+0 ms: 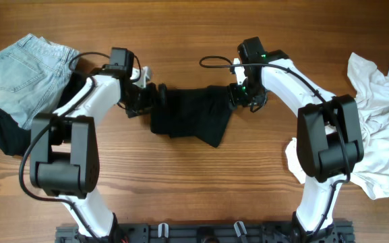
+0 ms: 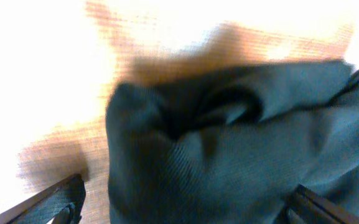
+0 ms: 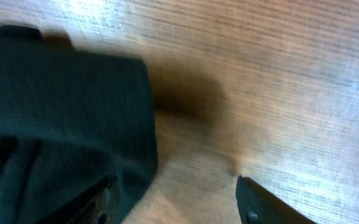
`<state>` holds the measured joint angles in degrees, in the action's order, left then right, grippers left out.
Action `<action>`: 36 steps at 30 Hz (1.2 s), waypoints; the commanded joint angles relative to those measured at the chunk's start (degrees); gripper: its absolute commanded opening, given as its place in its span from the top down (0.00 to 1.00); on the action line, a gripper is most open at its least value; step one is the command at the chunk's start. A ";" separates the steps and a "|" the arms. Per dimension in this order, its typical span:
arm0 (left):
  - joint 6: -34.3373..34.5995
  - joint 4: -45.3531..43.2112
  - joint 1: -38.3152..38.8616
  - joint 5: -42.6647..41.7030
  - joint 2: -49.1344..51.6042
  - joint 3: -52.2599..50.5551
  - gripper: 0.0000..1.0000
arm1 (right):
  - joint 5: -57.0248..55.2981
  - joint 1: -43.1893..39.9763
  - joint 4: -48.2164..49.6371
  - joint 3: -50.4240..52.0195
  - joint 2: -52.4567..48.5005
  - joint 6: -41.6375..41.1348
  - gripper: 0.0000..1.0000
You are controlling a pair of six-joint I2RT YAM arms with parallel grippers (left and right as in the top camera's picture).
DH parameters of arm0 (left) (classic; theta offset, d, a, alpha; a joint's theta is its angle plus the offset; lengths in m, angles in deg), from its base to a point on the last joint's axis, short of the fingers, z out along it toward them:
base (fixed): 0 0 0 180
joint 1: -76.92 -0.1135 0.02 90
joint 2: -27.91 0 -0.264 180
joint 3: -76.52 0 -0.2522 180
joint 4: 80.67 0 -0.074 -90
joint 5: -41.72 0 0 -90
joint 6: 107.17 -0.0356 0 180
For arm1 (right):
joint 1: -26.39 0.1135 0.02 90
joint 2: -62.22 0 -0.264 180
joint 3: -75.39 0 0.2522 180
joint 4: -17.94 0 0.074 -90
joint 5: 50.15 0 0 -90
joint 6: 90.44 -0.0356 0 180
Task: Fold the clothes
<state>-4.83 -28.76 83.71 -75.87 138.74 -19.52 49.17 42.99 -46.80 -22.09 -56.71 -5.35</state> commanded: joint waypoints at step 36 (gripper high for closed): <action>-1.64 6.97 -56.41 10.05 -5.84 28.20 0.96 | -7.26 -0.20 -5.25 -1.55 15.02 -1.05 0.30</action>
<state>-5.81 -21.86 30.44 -69.73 133.21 9.99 42.94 42.95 -52.00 -22.44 -43.18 -5.83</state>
